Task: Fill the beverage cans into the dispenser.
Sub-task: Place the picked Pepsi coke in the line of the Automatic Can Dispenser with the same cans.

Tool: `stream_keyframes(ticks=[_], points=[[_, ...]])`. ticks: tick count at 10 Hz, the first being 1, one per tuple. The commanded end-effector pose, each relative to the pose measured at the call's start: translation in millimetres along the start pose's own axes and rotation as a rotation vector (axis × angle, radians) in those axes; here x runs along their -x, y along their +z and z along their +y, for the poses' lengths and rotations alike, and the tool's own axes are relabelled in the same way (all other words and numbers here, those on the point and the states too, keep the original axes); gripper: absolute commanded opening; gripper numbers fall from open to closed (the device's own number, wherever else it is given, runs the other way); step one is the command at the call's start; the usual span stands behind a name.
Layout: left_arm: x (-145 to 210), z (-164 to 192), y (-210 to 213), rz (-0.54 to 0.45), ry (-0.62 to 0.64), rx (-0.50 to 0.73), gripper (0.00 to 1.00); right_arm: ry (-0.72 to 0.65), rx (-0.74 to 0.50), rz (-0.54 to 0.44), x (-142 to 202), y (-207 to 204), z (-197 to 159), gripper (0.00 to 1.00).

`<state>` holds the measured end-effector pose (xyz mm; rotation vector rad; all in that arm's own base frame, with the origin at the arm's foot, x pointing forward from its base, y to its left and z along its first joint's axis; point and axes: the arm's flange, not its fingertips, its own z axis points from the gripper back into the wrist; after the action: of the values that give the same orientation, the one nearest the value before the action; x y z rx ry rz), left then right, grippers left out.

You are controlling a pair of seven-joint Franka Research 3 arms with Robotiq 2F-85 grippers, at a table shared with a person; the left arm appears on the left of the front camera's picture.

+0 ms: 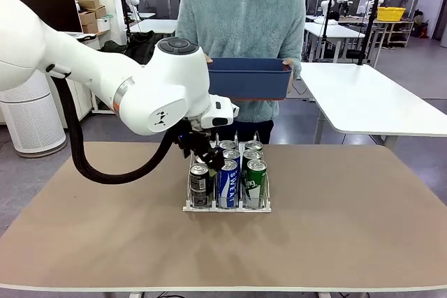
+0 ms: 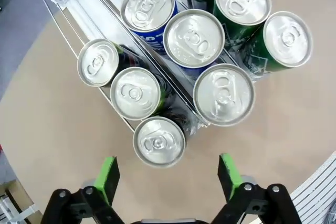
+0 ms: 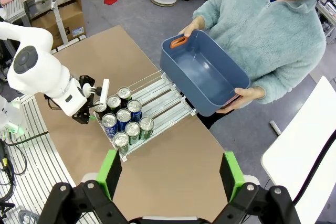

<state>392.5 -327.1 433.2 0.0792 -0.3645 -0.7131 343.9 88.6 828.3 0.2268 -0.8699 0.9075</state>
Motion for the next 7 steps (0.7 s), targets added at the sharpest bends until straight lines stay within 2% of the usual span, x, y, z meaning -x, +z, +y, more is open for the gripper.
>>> stream_keyframes(ticks=[1, 2, 3, 7], points=[[10.7, -10.1, 10.4, -0.030, 0.033, -0.067, 1.00, 0.000, 0.002, -0.002, 0.5, -0.3, 0.4, 1.00], [12.1, -11.6, 20.9, -0.037, 0.049, -0.101, 1.00, 0.000, 0.002, -0.002, 0.5, -0.3, 0.4, 1.00], [2.8, -3.7, 8.1, -0.013, 0.010, -0.013, 1.00, 0.000, 0.002, -0.002, 0.5, -0.3, 0.4, 1.00], [2.8, -3.7, 8.1, -0.013, 0.010, -0.013, 1.00, 0.000, 0.002, -0.002, 0.5, -0.3, 0.4, 1.00]])
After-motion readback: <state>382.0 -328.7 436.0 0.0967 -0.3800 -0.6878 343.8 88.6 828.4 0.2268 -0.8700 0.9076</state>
